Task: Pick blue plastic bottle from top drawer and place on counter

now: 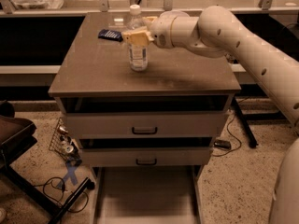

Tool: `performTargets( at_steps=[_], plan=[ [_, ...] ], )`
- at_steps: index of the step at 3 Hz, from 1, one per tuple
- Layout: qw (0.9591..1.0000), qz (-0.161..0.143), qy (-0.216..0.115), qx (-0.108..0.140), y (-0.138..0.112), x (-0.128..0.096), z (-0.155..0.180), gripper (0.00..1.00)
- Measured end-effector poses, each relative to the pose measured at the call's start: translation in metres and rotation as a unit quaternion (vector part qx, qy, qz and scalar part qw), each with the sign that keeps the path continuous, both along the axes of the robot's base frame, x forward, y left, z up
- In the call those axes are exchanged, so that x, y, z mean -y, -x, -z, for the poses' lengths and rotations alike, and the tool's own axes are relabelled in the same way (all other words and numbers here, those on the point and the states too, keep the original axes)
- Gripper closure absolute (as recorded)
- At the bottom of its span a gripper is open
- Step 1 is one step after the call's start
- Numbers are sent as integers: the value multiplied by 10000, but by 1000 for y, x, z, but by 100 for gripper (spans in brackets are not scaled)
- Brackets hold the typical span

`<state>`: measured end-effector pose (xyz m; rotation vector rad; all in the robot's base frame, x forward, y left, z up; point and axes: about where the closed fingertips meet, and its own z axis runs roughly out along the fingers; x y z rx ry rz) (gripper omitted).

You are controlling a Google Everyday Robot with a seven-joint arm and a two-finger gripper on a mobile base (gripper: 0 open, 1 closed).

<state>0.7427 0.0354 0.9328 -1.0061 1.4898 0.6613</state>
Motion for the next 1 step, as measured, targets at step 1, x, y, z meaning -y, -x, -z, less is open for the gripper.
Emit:
performTargets(
  at_steps=[1],
  plan=[
    [10000,-24,-2,-4,0,-3,0,1]
  ],
)
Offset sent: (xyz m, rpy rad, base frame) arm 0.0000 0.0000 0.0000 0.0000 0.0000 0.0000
